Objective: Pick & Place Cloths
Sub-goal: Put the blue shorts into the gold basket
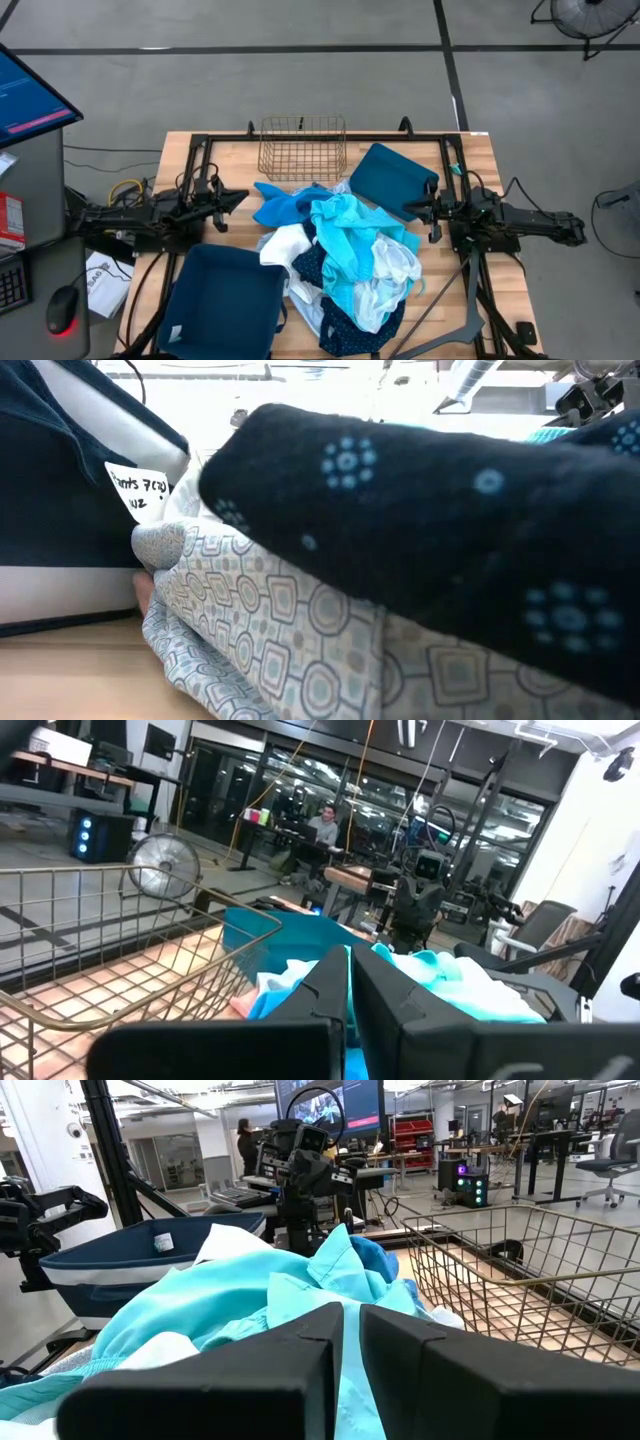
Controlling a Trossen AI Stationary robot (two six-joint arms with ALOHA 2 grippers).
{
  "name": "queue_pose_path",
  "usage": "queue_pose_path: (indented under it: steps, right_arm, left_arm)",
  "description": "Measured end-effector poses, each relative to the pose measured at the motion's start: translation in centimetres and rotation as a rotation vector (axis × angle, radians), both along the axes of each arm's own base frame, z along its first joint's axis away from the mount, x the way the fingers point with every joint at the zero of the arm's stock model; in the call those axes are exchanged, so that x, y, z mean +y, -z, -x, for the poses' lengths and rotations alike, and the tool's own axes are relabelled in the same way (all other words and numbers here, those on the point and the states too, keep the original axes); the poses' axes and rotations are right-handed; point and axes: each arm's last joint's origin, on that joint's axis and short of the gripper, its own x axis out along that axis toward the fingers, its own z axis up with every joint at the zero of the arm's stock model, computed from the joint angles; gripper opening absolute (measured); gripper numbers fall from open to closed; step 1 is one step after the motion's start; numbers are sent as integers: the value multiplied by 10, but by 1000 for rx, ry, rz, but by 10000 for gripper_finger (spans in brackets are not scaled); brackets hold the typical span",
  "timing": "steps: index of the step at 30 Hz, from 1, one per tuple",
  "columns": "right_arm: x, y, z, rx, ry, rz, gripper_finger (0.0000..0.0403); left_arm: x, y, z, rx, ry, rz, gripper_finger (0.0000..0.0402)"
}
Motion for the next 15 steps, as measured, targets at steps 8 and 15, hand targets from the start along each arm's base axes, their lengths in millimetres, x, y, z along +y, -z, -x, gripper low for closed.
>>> queue_pose_path:
  steps: [8, 15]
  right_arm:
    - [0, 0, 0, 0, 0, 0, 37]
    - [-1, -8, 1, -97, 11, -207, 37]
  left_arm:
    - [0, 0, 0, -11, 2, 18, 2]
    - [0, -12, 2, -145, 3, 53, 2]
